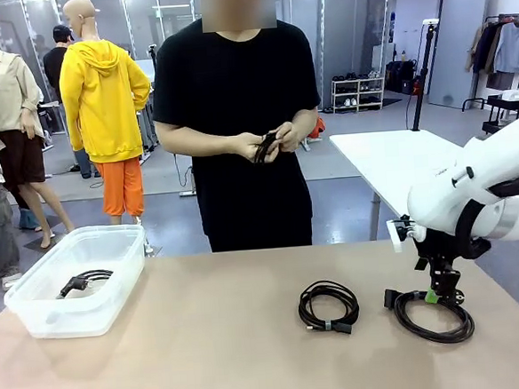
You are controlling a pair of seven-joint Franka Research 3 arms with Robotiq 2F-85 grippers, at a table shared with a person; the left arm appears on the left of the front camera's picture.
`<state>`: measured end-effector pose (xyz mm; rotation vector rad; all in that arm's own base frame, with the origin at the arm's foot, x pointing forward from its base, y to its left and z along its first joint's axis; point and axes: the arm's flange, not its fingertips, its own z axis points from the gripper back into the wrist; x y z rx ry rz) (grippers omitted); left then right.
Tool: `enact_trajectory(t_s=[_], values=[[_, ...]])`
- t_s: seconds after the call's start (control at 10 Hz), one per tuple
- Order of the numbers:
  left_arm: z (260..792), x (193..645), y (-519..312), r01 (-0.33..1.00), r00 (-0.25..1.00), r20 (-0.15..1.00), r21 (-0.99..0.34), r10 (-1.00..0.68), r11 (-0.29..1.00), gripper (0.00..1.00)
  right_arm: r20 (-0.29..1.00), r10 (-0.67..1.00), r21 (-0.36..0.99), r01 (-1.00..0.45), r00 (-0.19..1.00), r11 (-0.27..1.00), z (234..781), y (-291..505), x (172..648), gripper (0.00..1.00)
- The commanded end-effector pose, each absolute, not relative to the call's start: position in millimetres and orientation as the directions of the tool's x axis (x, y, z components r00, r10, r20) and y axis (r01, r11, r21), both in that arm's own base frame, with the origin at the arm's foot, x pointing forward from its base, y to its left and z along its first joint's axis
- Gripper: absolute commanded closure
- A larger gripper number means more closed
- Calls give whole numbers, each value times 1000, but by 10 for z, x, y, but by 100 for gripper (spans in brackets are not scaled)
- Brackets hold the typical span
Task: Organize and store the cables.
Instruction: Place the Power Cable into the Organizing box.
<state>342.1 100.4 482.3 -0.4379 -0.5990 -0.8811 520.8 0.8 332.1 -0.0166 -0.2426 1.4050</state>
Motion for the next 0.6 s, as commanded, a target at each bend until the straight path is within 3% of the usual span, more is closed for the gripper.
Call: enact_trajectory(t_s=[0.0,0.5], values=[[4815,3426,1008,825,481,662,-119,-575,553,0,133,977,-140,-973,167,185,3287,63,5317,0],[4815,3426,1008,825,481,662,-119,-575,553,0,145,977,-72,-983,159,171,3121,95,5476,0]])
